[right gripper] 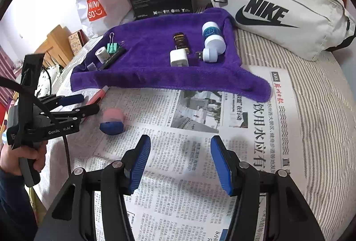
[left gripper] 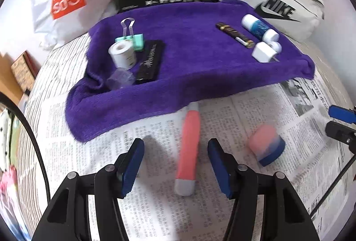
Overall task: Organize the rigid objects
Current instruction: 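Lower the left tool onto the pink tube and close on it, then grasp the pink-blue eraser with the right tool while the left tool holds the pink tube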
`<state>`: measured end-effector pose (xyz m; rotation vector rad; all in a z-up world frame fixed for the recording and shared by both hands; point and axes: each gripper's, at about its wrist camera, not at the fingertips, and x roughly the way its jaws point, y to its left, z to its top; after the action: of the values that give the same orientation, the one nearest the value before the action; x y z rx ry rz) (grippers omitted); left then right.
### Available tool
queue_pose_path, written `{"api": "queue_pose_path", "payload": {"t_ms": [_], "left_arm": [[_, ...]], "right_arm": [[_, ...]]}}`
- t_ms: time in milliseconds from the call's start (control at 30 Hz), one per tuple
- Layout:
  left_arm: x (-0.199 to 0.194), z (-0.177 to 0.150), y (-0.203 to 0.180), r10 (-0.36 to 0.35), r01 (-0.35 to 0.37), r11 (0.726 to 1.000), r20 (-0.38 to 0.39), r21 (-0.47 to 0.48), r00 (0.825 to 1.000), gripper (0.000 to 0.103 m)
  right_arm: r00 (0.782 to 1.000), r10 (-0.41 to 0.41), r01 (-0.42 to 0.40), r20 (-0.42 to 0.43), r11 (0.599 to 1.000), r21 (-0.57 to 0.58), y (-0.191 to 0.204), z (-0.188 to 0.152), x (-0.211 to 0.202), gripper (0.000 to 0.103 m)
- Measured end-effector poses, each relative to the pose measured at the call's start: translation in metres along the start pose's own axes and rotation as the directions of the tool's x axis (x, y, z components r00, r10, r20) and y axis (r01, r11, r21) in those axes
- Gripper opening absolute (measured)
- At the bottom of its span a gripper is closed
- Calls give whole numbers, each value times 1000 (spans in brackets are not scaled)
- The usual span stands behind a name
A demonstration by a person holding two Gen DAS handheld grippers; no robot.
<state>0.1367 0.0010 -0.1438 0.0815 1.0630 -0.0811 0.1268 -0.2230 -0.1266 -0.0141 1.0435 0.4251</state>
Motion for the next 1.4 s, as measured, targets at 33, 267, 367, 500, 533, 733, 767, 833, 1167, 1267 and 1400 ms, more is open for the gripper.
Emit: {"api": "queue_pose_path", "payload": {"t_ms": [33,267,367,500,533,733,767,833,1167,1267,1400], "left_arm": [[0,1,-3,-6,6,1000,1,14,1000,47],[-4,-2,-12,-63,62,994,8,87,998,16],[-4,-2,-9,-82,81,994,18,75,996,17],[-4,-4,-4,-110,109,993,33,56,993,16],[-4,-5,-2,-121,119,992,37,49,992,17],[-7,-13,11,-101,100,995,45,28,994,16],[-8,-15,15,-90,89,996,44,20,995,16],[-10,-18,22,-86,85,996,44,12,995,17],[-14,-31,43,-69,71,997,49,-27,996,17],[-15,-32,45,-74,76,997,55,-32,996,17],[-15,-33,45,-74,75,997,56,-27,996,17]], "right_arm": [[1000,1,-1,-5,1000,-2,1,-1,1,56],[1000,15,-15,-22,1000,-3,3,-7,7,56],[999,24,-24,-29,1000,-2,6,-7,11,56],[998,50,-50,-26,999,2,11,-6,13,56],[998,64,-64,-24,998,3,13,-6,13,56],[996,89,-90,-28,996,-27,33,0,22,56],[995,98,-99,-29,995,-33,39,1,24,56],[993,109,-110,-34,993,-48,51,4,29,56],[993,107,-111,-42,989,-103,91,9,55,56],[997,77,-79,-27,990,-120,95,11,57,56],[999,32,-32,-5,987,-159,99,12,61,43]]}}
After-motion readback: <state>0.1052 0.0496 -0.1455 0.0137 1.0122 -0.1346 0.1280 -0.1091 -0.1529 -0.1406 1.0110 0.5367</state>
